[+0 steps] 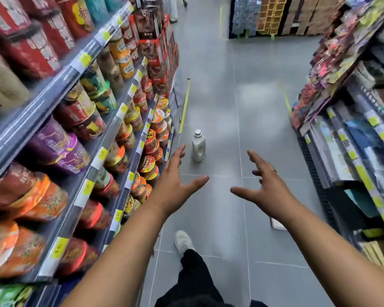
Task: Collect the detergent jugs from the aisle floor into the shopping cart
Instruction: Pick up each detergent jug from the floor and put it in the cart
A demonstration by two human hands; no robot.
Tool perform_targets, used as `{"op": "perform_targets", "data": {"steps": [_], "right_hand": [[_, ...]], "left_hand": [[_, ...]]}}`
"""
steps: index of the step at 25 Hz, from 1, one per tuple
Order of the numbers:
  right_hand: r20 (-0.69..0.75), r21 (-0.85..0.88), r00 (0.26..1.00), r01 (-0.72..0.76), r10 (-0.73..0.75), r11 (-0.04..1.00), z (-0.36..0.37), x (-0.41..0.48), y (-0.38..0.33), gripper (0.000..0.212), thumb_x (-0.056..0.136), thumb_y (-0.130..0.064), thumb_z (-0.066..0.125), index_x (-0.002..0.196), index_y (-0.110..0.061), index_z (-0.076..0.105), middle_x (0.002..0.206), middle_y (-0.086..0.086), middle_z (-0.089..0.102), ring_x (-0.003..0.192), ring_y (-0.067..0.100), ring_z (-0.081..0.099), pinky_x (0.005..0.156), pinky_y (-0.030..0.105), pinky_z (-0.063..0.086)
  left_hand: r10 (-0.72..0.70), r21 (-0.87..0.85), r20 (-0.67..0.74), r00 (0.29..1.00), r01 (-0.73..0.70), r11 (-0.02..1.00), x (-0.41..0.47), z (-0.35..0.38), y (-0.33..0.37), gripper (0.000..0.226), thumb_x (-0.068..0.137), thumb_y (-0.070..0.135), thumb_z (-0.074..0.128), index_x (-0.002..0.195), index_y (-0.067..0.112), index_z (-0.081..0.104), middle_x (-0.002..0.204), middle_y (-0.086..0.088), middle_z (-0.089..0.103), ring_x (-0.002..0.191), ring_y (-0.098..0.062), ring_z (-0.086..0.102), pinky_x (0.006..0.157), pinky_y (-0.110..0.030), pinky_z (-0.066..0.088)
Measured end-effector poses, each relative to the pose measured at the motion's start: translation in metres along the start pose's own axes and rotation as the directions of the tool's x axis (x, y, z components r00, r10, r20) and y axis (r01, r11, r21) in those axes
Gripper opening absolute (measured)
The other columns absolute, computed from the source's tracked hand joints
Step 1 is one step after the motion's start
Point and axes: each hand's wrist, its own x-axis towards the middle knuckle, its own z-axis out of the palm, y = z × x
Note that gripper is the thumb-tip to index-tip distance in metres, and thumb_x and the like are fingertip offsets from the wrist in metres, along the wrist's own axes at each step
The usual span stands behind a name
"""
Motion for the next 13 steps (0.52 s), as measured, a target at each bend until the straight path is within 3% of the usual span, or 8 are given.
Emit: {"op": "perform_targets", "data": {"steps": [4,7,13], "right_hand": [[0.010,0.037,0.999,-0.033,0.033,0.999,0.028,0.112,-0.004,0.099,0.069,-0.038,0.083,0.146,-0.045,0.021,0.144,-0.013,0.033,0.121,0.006,0.043,0.095,0.023,0.035],[0.027,0.069,0.996,-0.088,0.086,0.994,0.053,0.194,-0.010,0.104,0.069,-0.037,0.083,0.147,-0.046,0.016,0.144,-0.010,0.033,0.120,0.007,0.042,0.092,0.023,0.035],[0.020,0.174,0.979,-0.201,0.201,0.964,0.091,0.329,0.007,0.109,0.069,-0.040,0.082,0.148,-0.047,0.008,0.148,-0.009,0.028,0.122,0.011,0.044,0.098,0.031,0.040]], "left_hand": [[-0.019,0.004,0.020,1.000,0.019,1.000,0.115,-0.031,-0.036,0.096,0.069,0.060,0.072,0.148,0.044,0.019,0.150,0.010,0.036,0.138,-0.005,0.034,0.115,-0.041,0.032],[-0.062,0.037,0.073,0.995,0.060,0.998,0.200,-0.053,-0.058,0.095,0.074,0.053,0.075,0.149,0.041,0.018,0.152,0.008,0.035,0.138,-0.006,0.033,0.114,-0.042,0.032],[-0.092,0.174,0.171,0.981,0.062,0.983,0.348,-0.060,-0.084,0.095,0.076,0.051,0.075,0.150,0.034,0.018,0.153,0.007,0.033,0.139,-0.007,0.032,0.115,-0.038,0.031]]}}
